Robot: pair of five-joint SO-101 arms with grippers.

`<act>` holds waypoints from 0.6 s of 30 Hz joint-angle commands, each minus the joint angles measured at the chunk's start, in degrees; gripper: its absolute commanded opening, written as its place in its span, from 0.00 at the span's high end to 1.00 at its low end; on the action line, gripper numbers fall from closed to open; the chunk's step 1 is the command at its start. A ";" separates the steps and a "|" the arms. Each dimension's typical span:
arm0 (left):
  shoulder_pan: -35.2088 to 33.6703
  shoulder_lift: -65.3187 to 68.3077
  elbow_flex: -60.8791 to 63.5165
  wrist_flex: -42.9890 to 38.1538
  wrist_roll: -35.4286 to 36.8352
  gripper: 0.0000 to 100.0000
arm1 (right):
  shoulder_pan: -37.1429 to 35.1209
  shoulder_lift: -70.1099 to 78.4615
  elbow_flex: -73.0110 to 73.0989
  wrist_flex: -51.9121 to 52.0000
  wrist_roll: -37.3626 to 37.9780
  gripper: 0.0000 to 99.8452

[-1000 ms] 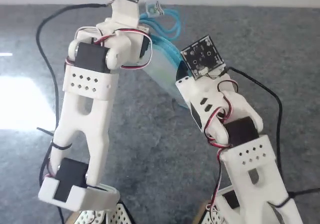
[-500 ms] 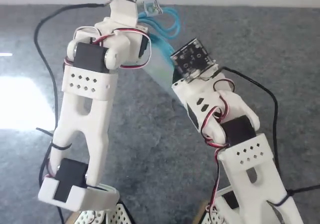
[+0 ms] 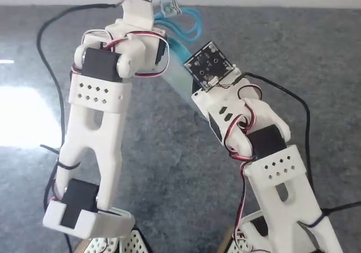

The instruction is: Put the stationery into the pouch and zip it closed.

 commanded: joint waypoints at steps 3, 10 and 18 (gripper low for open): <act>2.55 -1.23 0.57 0.79 -0.18 0.99 | -0.48 -2.24 2.55 5.49 0.62 0.99; 4.22 -1.23 10.07 -5.63 2.90 0.99 | -1.63 -3.38 -3.52 12.44 0.35 0.99; 5.54 -1.14 11.91 -5.27 3.43 0.99 | -10.15 -3.47 -4.92 17.19 0.00 0.99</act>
